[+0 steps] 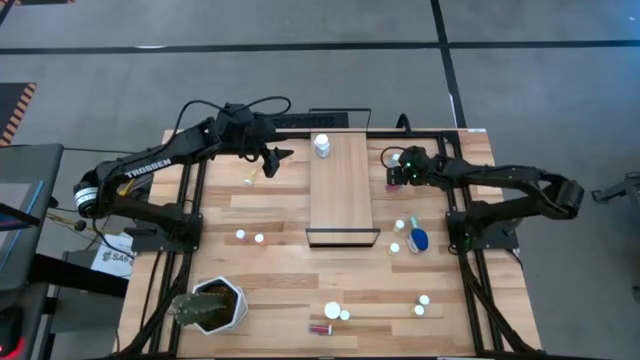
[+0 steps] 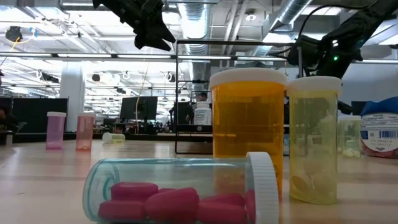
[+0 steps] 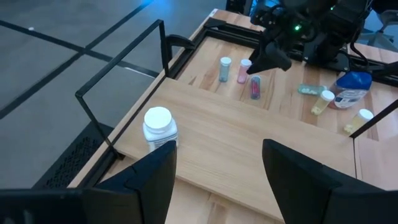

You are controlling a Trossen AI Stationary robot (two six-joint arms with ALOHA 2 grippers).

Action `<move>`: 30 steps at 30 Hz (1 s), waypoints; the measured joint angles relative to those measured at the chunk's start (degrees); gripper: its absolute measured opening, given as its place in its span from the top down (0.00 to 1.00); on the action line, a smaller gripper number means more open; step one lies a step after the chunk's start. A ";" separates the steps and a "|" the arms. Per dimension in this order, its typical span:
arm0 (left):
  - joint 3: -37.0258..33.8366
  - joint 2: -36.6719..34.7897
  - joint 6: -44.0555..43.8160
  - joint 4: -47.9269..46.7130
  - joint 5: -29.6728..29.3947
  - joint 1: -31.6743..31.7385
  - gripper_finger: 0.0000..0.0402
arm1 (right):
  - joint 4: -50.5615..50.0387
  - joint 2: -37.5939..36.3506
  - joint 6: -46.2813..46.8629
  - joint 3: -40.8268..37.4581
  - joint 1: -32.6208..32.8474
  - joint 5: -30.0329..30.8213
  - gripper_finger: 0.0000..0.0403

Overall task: Pick and place medicine bottles onto shelf by color
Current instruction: Put the pink pill bottle on the shelf

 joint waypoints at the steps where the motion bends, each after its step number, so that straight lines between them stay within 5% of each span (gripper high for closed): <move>1: 0.00 0.00 0.00 0.00 0.00 -0.02 0.44 | 0.32 0.51 -0.53 0.00 0.00 0.48 0.31; 9: 0.00 0.00 0.42 -0.02 -0.13 -0.01 0.44 | 2.95 1.78 -1.90 0.00 0.00 1.38 0.37; 23: 0.00 0.00 0.46 -0.04 -0.79 0.00 0.44 | 4.12 1.75 -2.36 0.00 0.07 1.57 0.66; 30: 0.00 0.00 0.46 -0.04 -0.79 -0.02 0.44 | 2.05 1.76 -2.61 2.13 0.76 0.44 0.67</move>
